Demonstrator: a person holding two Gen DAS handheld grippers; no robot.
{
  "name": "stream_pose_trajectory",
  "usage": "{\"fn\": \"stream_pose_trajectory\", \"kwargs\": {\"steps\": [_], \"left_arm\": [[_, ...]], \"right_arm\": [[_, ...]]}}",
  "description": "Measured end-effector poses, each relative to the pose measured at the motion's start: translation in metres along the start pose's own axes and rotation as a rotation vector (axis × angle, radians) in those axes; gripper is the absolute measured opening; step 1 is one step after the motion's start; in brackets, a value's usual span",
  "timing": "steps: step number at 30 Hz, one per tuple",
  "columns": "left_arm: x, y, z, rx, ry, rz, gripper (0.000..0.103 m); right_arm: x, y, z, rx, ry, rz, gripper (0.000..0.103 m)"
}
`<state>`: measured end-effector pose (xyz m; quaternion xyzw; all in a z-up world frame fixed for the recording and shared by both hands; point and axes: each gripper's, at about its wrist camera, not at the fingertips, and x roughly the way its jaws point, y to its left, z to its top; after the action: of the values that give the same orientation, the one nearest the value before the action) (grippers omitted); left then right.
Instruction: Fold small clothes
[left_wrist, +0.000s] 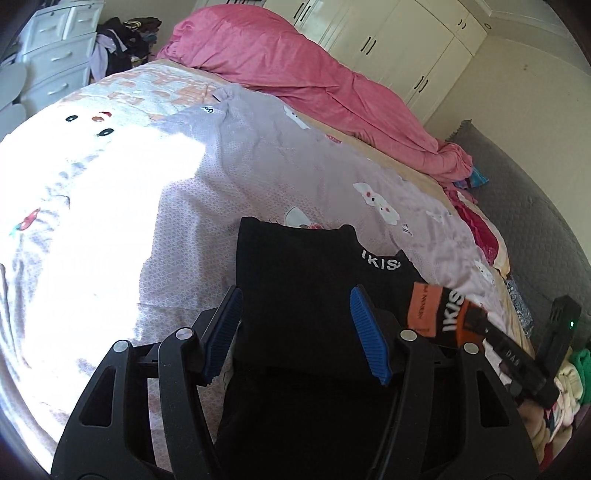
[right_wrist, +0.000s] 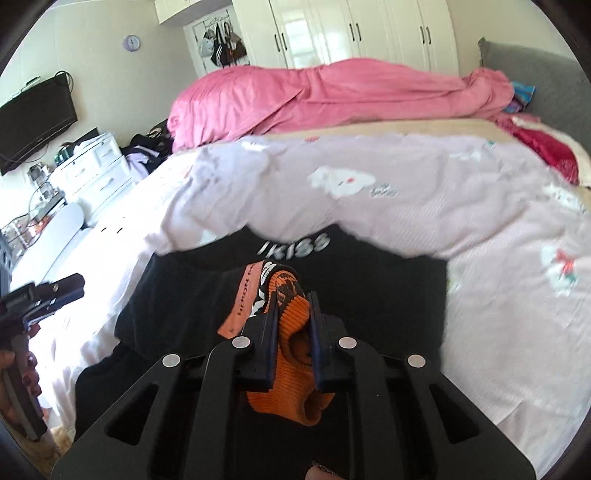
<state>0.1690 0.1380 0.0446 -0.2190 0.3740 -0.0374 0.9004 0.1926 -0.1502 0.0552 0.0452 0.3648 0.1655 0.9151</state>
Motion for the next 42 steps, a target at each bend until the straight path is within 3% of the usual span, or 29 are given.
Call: {"fn": "stream_pose_trajectory", "kwargs": {"steps": [9,16,18,24,31,34,37,42], "left_arm": [[0.039,-0.028,0.002,0.108,0.071,0.006,0.053],[0.083,-0.048,-0.011,0.189,0.166,0.015,0.053],[0.094,-0.049,-0.015,0.201,0.198,0.022,0.053],[0.112,-0.039,-0.025,0.216,0.26,0.06,0.052],[0.109,-0.037,-0.026,0.223,0.261,0.051,0.052],[0.108,-0.036,-0.027,0.22,0.26,0.048,0.052],[0.107,-0.036,-0.028,0.221,0.261,0.05,0.052],[0.104,-0.033,-0.03,0.213,0.257,0.048,0.052]], "right_arm": [[0.017,-0.028,0.003,0.0,0.031,-0.086,0.015],[0.013,-0.035,-0.002,-0.013,0.005,-0.19,0.04],[0.011,-0.035,-0.004,-0.014,0.001,-0.198,0.043],[0.018,-0.013,-0.014,-0.064,0.047,-0.125,0.045],[0.041,0.018,-0.027,-0.106,0.138,-0.051,0.046],[0.052,0.021,-0.035,-0.104,0.193,-0.07,0.053],[0.065,0.008,-0.045,-0.077,0.274,-0.133,0.053],[0.058,-0.01,-0.052,0.001,0.261,-0.096,0.053]]}}
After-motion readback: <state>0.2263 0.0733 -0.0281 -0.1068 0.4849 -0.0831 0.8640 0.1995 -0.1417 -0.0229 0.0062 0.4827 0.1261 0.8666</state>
